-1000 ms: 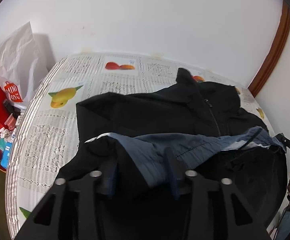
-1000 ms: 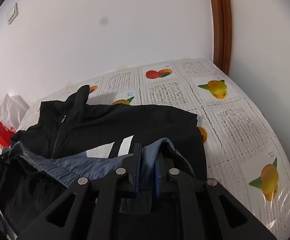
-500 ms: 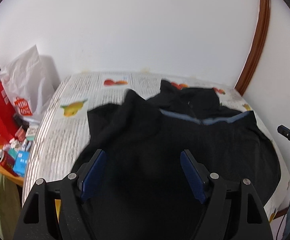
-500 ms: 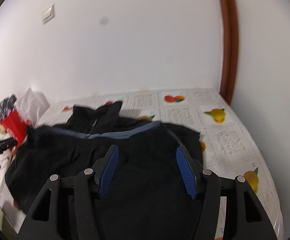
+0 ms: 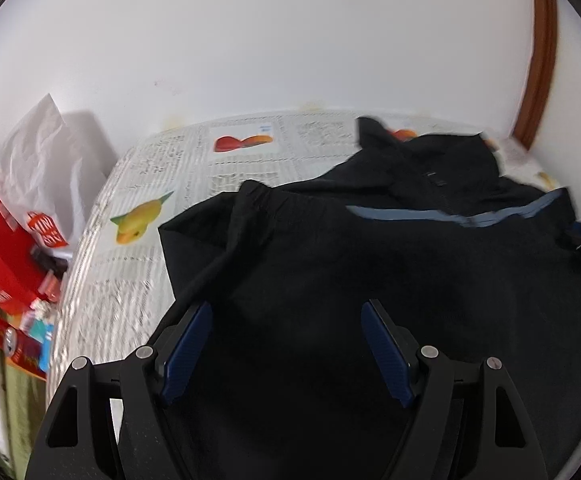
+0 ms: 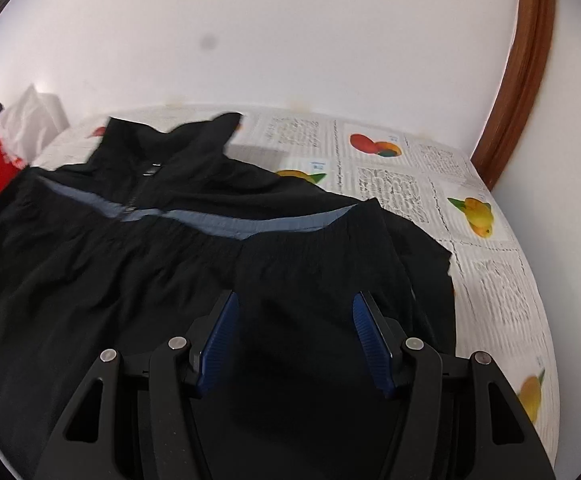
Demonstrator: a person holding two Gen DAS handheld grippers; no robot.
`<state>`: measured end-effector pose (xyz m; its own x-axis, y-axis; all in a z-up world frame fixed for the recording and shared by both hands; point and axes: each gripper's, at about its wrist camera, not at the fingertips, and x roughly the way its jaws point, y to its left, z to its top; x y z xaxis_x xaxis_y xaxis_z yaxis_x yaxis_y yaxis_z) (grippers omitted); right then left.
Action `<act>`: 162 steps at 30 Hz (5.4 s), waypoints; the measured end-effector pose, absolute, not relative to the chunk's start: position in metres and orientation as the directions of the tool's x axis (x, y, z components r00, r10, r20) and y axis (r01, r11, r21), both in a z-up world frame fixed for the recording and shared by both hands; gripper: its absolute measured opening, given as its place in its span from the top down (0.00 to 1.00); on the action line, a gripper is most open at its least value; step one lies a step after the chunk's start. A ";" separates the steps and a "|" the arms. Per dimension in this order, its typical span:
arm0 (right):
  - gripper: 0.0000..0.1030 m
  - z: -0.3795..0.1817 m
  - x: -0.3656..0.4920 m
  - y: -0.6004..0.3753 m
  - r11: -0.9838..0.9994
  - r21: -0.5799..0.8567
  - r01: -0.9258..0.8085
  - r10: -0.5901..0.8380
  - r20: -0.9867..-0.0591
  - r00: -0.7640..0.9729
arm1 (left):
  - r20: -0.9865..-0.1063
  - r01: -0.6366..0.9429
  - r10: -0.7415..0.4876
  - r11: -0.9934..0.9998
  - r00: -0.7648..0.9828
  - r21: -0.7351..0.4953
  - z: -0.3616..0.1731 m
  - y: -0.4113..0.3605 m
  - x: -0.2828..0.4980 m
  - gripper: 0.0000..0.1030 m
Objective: Fold large clothes
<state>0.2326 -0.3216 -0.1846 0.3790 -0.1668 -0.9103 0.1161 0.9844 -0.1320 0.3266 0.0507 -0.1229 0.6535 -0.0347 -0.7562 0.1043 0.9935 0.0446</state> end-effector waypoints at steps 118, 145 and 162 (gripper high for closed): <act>0.87 -0.088 0.134 -0.170 0.865 0.501 0.038 0.327 -0.619 0.715 | -0.726 0.109 -0.142 0.990 0.673 -0.092 -0.128 0.047 0.158 0.20; 0.68 -0.136 0.061 -0.316 0.964 -0.063 0.258 -0.174 -0.884 0.433 | -0.730 0.375 -0.367 0.912 0.577 -0.163 -0.148 -0.114 0.175 0.34; 0.76 -0.159 0.070 -0.296 0.965 -0.142 0.218 -0.216 -0.904 0.368 | -0.723 0.311 -0.371 0.924 0.582 -0.224 -0.157 -0.083 0.177 0.91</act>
<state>0.0695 -0.2960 -0.1594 0.3685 -0.2165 -0.9041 0.2184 0.9654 -0.1421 0.1766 -0.0826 -0.1566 0.5823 -0.3714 -0.7232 0.3105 0.9237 -0.2244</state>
